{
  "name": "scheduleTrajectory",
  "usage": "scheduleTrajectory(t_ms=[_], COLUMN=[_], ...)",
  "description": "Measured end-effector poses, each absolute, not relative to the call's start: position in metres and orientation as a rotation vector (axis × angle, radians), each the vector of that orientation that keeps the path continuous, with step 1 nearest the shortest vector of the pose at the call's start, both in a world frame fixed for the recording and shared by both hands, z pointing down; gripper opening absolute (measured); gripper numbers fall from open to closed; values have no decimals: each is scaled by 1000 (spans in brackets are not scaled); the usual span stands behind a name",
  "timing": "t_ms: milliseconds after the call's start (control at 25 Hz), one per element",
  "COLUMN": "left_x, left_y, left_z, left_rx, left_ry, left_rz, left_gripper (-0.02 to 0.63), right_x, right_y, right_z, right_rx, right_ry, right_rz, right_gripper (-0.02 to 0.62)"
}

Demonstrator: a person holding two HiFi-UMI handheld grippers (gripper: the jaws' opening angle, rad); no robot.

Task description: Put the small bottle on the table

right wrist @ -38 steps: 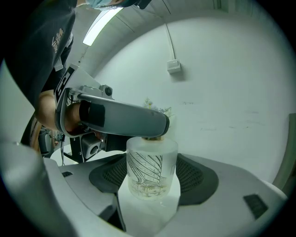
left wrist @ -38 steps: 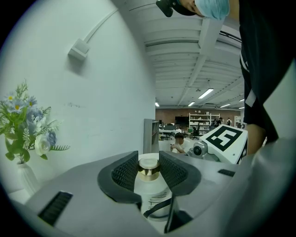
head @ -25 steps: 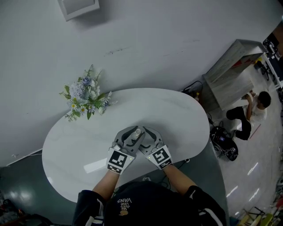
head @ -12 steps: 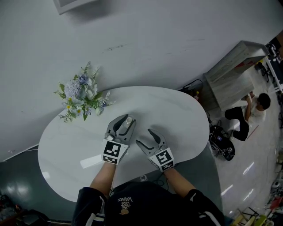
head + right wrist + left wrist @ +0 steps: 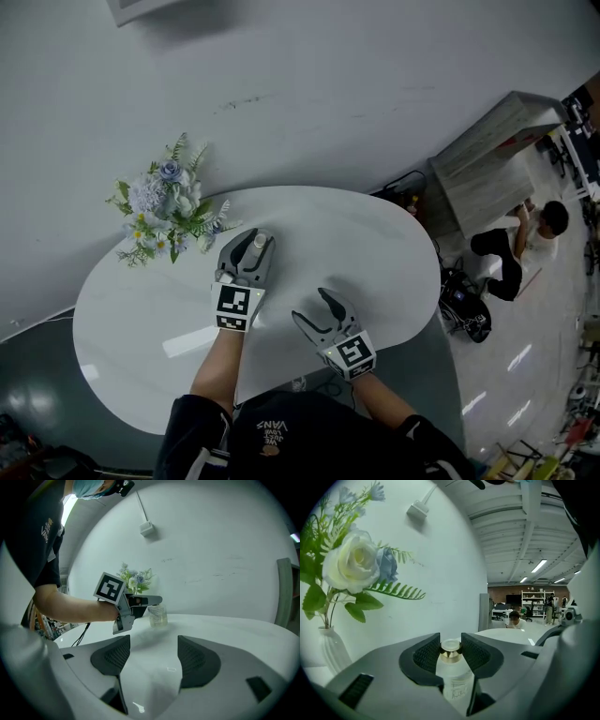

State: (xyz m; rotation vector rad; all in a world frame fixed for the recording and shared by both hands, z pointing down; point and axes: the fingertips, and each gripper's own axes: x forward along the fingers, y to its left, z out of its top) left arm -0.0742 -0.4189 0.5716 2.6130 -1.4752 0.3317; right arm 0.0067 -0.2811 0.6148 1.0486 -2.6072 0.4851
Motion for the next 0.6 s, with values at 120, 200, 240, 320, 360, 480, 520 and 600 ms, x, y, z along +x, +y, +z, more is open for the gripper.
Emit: scheduleTrajectory(t_ms=[120,200,240,320,360,480,520,600], left_x=[-79,-83,-85,-89,-90,-93,-93,-92], left_y=[-430,-436,-439,-442,-443,-445,-445,-445], left_z=[579,583,585,589,590,594,594,594], left_rx=[2602,2588,2580,2562,2554,2545,2548,2558], left_ry=[-1498,-1516,-1525,-1539,-1545,-1551,-1549,-1542], left_rz=[335,329,325,321,320,310,309,311], left_gripper=[152,152,152,152,152,152,152,152], right_x=[8,9,9,9,9,8,8,7], right_y=[-282,-283,-283,-282,-281,-279,-278,-278], right_z=[613,611,610,608,606,601,600,600], right_rx=[1054,1059,1061,1061,1059,1047,1045,1043], right_ry=[-2607,-2607,-2608,-2614,-2617,-2620,-2621,-2627], right_rz=[484,480,480,480,478,464,460,460], right_gripper=[284,284,284,284,284,284,284,284])
